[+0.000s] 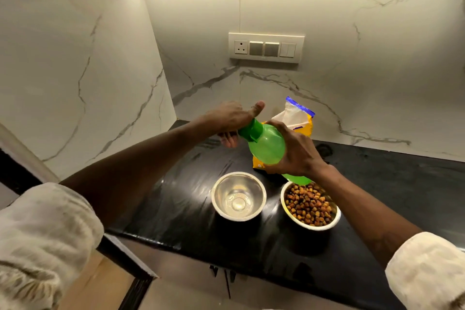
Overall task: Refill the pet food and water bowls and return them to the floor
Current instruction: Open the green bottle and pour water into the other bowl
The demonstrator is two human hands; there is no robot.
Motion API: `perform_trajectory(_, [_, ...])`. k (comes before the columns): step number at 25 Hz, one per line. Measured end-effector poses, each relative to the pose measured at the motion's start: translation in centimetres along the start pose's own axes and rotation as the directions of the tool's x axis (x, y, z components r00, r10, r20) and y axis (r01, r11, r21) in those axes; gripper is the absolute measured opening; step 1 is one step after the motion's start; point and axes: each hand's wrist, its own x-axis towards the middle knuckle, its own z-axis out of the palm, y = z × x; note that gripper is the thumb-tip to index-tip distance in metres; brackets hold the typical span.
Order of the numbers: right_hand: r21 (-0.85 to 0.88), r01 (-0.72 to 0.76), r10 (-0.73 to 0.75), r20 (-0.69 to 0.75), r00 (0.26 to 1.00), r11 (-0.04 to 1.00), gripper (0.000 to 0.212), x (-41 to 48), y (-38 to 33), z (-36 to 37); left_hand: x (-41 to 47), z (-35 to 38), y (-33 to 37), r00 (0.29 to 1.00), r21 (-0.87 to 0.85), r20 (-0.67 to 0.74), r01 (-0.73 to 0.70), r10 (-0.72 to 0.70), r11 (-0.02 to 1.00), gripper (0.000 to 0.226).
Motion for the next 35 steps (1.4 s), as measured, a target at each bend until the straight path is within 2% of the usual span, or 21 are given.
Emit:
perform_trajectory(2, [-0.023,-0.003,0.003,0.017,1.000,1.000,0.110,-0.1,-0.2,0.1,-0.2,0.4,-1.4,0.961,0.061,-0.016,-0.274,0.275,0.960,0.076])
perform_trajectory(4, [-0.038,0.005,-0.004,0.018,1.000,0.999,0.109,-0.4,-0.3,0.1,-0.8,0.2,-2.6,0.848,0.125,0.039,-0.530,0.529,0.839,0.067])
perform_trajectory(5, [-0.052,0.017,-0.016,0.030,0.999,0.998,0.108,-0.5,-0.4,0.0,-0.5,0.4,-3.3,0.807,0.161,0.056,-0.588,0.588,0.793,0.063])
perform_trajectory(6, [-0.070,0.036,-0.033,0.045,0.998,0.997,0.108,-0.7,-0.5,0.1,-0.4,0.6,-3.7,0.812,0.148,0.050,-0.581,0.581,0.800,0.056])
perform_trajectory(8, [-0.107,0.062,-0.056,0.059,0.997,0.992,0.109,-0.8,-0.7,0.3,-0.1,0.8,-3.9,0.915,-0.063,0.026,-0.400,0.402,0.914,0.041])
perform_trajectory(10, [-0.128,0.062,-0.054,0.065,0.996,0.990,0.110,-0.8,-0.8,0.2,0.3,1.4,-3.6,0.987,-0.240,0.019,-0.149,0.158,0.959,0.035])
perform_trajectory(12, [-0.141,0.071,-0.062,0.068,0.996,0.987,0.110,-0.8,-0.8,0.1,0.4,2.0,-3.4,0.999,-0.344,0.042,0.027,-0.014,0.939,0.043])
perform_trajectory(14, [-0.146,0.075,-0.063,0.086,0.994,0.986,0.110,-0.9,-0.8,0.0,0.3,2.4,-3.4,0.990,-0.429,0.099,0.133,-0.100,0.893,0.046])
perform_trajectory(21, [-0.171,-0.011,0.040,0.170,0.985,0.985,0.110,-2.5,-0.2,0.5,1.0,2.0,-6.0,0.949,-0.420,0.289,0.241,-0.123,0.875,0.053])
perform_trajectory(25, [-0.258,-0.030,0.095,0.242,0.966,0.966,0.115,-3.3,0.8,0.9,1.7,3.2,-9.6,0.940,-0.435,0.285,0.300,-0.186,0.849,0.059])
perform_trajectory(29, [-0.338,0.007,0.107,0.318,0.942,0.941,0.119,-3.4,1.2,1.2,1.6,5.6,-12.3,0.921,-0.432,0.300,0.363,-0.248,0.826,0.053])
perform_trajectory(35, [-0.464,0.071,0.167,0.452,0.876,0.883,0.123,-3.8,1.5,1.7,1.6,7.5,-15.1,0.910,-0.421,0.319,0.386,-0.264,0.821,0.043])
